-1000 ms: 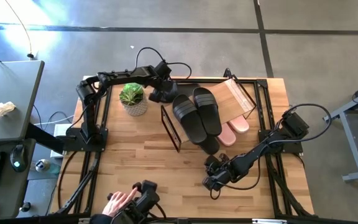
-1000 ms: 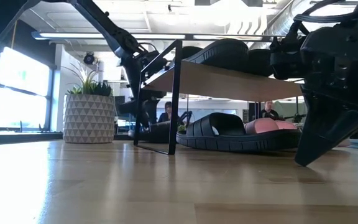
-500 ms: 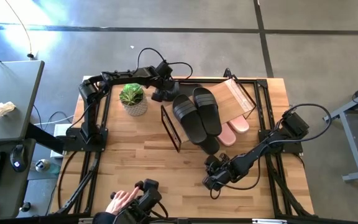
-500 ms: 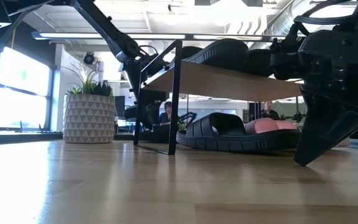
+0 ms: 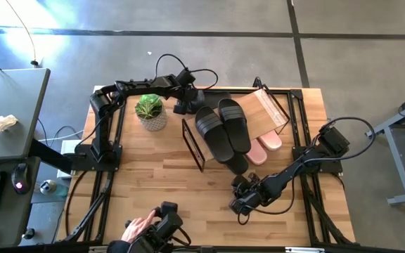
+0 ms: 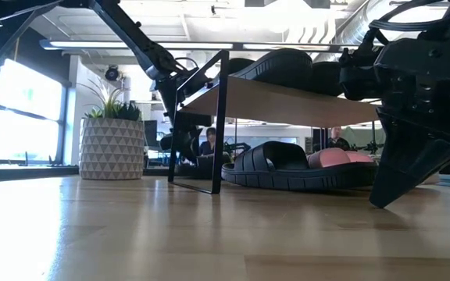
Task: Pick and place slides into the shelf
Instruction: Put the black slipper under the shelf
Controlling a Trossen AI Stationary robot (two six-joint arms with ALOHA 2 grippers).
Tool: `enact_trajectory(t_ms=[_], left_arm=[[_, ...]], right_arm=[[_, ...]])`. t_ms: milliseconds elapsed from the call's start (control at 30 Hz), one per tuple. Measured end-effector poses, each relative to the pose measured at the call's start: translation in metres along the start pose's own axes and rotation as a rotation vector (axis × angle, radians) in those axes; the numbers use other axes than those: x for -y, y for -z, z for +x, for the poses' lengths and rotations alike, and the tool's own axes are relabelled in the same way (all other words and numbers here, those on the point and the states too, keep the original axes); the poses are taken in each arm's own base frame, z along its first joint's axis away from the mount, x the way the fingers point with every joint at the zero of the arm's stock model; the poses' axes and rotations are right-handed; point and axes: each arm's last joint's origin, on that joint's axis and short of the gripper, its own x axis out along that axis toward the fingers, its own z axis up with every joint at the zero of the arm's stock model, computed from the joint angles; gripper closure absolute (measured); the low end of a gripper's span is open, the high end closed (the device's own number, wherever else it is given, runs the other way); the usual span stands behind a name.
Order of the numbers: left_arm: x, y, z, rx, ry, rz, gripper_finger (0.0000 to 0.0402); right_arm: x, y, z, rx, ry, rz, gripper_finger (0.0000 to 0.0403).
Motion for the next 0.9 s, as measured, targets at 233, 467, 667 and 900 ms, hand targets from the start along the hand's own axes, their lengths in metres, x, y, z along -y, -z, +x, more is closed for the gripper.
enact_trajectory(t_ms=[233, 467, 667, 900], left_arm=[[-0.0001, -0.0001, 0.0, 0.002, 0.0, 0.001, 0.0281], [-0.0003, -0.0006, -0.0001, 0.013, 0.002, 0.001, 0.0293], [-0.0006, -0.0019, -0.0002, 0.046, 0.012, 0.001, 0.029], [-0.0011, -0.0028, -0.0002, 0.055, 0.007, -0.017, 0.0326]], right_arm=[[0.0, 0.0, 0.0, -0.001, 0.0, 0.0, 0.0403], [0.0, 0.0, 0.0, -0.001, 0.0, 0.0, 0.0403], [0.0, 0.0, 0.0, 0.0, 0.0, 0.0, 0.0403], [0.0005, -0.0007, 0.0, 0.022, 0.011, 0.0, 0.0403]])
